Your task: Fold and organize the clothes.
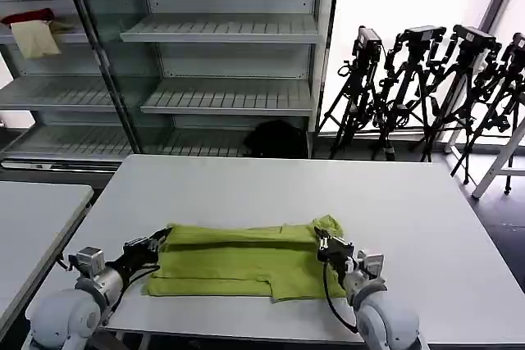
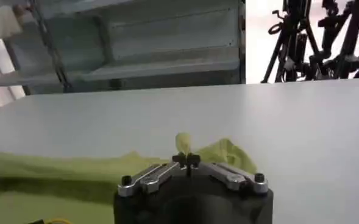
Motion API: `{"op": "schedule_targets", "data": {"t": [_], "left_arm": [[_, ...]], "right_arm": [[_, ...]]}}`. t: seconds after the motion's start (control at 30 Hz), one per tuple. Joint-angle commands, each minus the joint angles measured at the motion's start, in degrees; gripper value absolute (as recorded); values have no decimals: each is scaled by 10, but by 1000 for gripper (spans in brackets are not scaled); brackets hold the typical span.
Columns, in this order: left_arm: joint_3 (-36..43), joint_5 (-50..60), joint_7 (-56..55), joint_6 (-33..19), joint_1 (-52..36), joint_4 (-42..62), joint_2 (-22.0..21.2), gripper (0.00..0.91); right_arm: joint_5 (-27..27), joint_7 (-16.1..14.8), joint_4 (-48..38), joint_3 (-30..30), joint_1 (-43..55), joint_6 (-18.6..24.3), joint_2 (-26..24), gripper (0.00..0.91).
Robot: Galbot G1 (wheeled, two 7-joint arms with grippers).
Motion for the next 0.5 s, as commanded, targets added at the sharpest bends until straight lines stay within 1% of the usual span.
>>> {"op": "schedule_targets", "data": {"t": [0.03,0.23,0.3,0.33,0.37,0.4,0.5], "left_arm": [[-27,10,7,0,58,-41,-3,0],[-21,50,13,-5,65,-45,-12,0],[-19,56,11,-6,65,-44,-16,10],[-18,61,9,-6,63,-43,-18,10],[-17,63,9,-6,62,-41,-19,907],[-16,64,4,-6,61,-40,-20,907],[-16,69,-4,-5,60,-40,-23,907]], "right_arm": [[-8,-5,46,8,-52,0,-4,0],[-36,-20,41,11,-64,1,0,0],[-53,-25,38,12,-67,2,3,0],[-69,-31,37,12,-69,2,7,91],[-81,-33,36,12,-70,2,11,907],[-91,-33,35,12,-72,3,13,907],[-159,-43,34,14,-75,4,25,907]]}}
